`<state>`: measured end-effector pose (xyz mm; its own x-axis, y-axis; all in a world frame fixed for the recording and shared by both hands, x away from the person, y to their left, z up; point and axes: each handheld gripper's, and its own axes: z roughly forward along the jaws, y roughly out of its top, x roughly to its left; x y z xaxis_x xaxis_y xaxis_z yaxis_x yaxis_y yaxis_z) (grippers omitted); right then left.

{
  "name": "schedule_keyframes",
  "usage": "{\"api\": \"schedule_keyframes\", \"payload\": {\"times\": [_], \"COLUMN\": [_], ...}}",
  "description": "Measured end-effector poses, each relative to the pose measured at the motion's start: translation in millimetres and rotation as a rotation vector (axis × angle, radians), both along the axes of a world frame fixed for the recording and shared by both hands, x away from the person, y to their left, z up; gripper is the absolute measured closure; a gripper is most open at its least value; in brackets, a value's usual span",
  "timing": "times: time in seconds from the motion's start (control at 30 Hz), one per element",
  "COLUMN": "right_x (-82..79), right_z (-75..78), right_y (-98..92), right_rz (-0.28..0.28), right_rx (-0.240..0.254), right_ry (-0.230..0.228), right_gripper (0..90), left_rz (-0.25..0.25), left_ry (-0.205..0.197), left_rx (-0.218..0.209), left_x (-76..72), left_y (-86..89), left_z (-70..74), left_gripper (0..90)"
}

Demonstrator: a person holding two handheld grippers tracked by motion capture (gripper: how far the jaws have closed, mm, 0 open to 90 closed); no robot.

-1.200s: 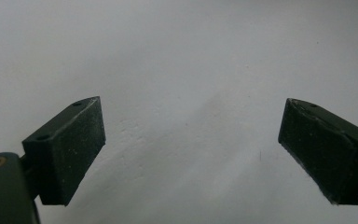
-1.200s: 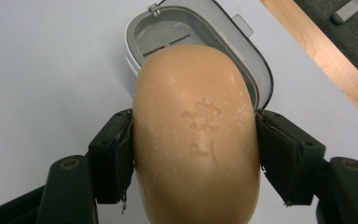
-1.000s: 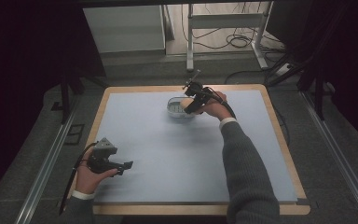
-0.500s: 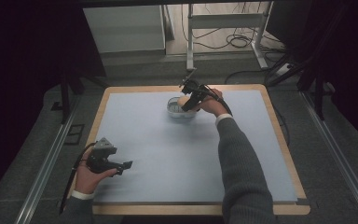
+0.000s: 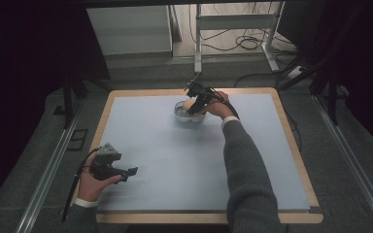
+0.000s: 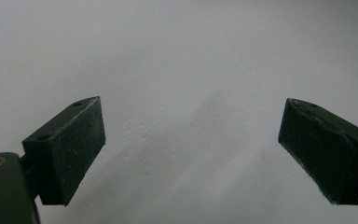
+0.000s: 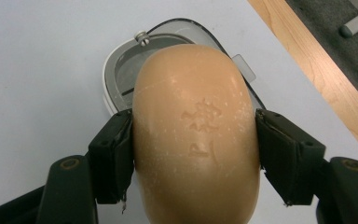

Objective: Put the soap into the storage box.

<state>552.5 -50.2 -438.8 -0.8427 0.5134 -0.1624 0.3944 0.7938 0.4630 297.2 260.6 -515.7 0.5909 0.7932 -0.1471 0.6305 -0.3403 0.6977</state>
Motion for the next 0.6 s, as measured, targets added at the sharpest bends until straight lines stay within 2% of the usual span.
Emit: {"api": "schedule_keyframes", "payload": {"times": [0.3,0.6], "right_x": [6.6,8.8], "right_z": [-7.7,-14.0], "right_y": [6.7,8.2], "right_rz": [0.024,0.019], "right_rx": [-0.005,-0.018], "right_ry": [-0.004,0.003], "right_gripper": [32.1,32.0], "left_rz": [0.002,-0.005], "left_ry": [0.004,0.007], "left_rx": [-0.001,0.003], "left_x": [0.4,0.9], "left_y": [1.8,-1.0], "left_z": [-0.4,-1.7], "left_gripper": [7.5,7.5]}}
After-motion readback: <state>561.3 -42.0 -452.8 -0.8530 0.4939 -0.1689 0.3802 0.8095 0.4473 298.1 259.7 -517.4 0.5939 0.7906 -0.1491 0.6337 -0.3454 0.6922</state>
